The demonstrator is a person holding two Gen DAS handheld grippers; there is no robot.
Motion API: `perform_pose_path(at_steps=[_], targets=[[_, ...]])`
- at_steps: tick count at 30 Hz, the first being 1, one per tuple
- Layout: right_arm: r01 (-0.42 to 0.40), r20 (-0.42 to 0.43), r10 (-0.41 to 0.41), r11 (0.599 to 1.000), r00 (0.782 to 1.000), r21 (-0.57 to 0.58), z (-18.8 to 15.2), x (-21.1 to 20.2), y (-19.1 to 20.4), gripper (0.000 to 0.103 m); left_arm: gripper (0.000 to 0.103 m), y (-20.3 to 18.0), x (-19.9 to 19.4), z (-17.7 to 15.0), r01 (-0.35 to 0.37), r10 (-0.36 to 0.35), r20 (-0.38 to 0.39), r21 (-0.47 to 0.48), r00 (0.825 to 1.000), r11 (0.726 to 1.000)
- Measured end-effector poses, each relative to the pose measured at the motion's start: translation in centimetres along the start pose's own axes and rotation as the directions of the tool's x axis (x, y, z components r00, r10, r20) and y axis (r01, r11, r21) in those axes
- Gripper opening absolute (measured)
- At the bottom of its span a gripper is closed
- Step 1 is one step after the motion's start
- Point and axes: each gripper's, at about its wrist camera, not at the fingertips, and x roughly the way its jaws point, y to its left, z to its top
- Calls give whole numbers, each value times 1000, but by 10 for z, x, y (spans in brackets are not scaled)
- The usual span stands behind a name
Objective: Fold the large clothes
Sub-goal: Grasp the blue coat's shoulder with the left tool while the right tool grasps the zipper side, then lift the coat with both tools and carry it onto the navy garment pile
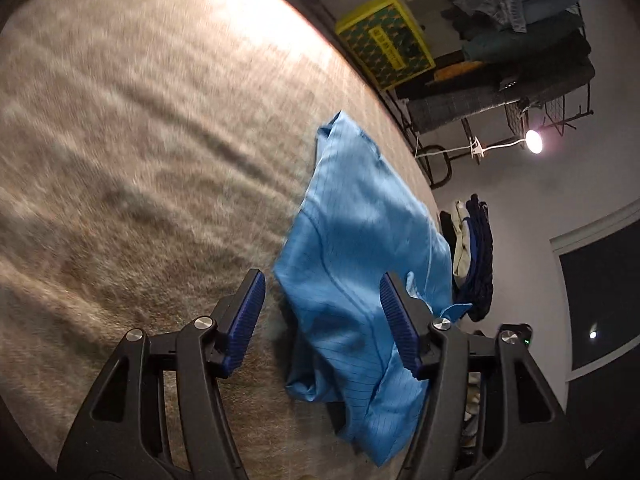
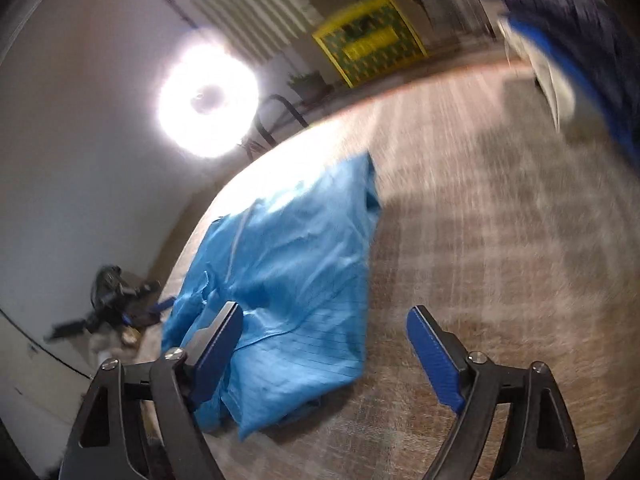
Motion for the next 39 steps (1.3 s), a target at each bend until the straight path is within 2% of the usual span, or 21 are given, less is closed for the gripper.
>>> perform_pose_path(at_steps=[4, 8, 13, 25, 27, 29, 31, 32, 34, 37, 39], targets=[[-27, -38, 29, 997, 999, 71, 0, 14, -17, 81, 61, 4, 9, 4, 24, -24, -12, -14, 1000, 1000], [-64, -36, 67, 995, 997, 81, 4, 20, -21, 80, 61, 2, 18, 12, 49, -49, -23, -21, 999, 999], [-109, -55, 115, 989, 992, 103, 12, 38, -27, 62, 61, -9, 31, 15, 51, -51, -46, 14, 998, 999], [-155, -104, 158, 987, 982, 31, 4, 64, 7, 59, 60, -32, 61, 22, 52, -48, -75, 64, 996, 997], [-160, -102, 162, 987, 982, 30, 1, 64, 11, 58, 53, -33, 66, 24, 47, -43, -74, 55, 996, 997], [-164, -107, 167, 986, 980, 39, -1, 67, 13, 54, 41, -35, 71, 23, 22, -18, -66, 56, 998, 998], [-136, -111, 141, 989, 984, 52, -4, 71, 14, 38, 29, -36, 72, 22, -4, 8, -52, 66, 999, 998], [-134, -108, 140, 989, 984, 60, -4, 72, 15, 37, 27, -37, 73, 20, -19, 22, -42, 74, 999, 997], [-124, -99, 130, 990, 987, 66, -6, 70, 18, 28, 16, -48, 75, 15, -56, 58, -15, 119, 998, 991], [-59, -95, 60, 998, 994, 21, -7, 65, 31, 14, 8, -66, 70, 8, -89, 83, 39, 188, 996, 978], [-11, -85, 8, 999, 996, -35, -6, 61, 48, 8, 7, -76, 65, 5, -93, 81, 63, 211, 995, 973]])
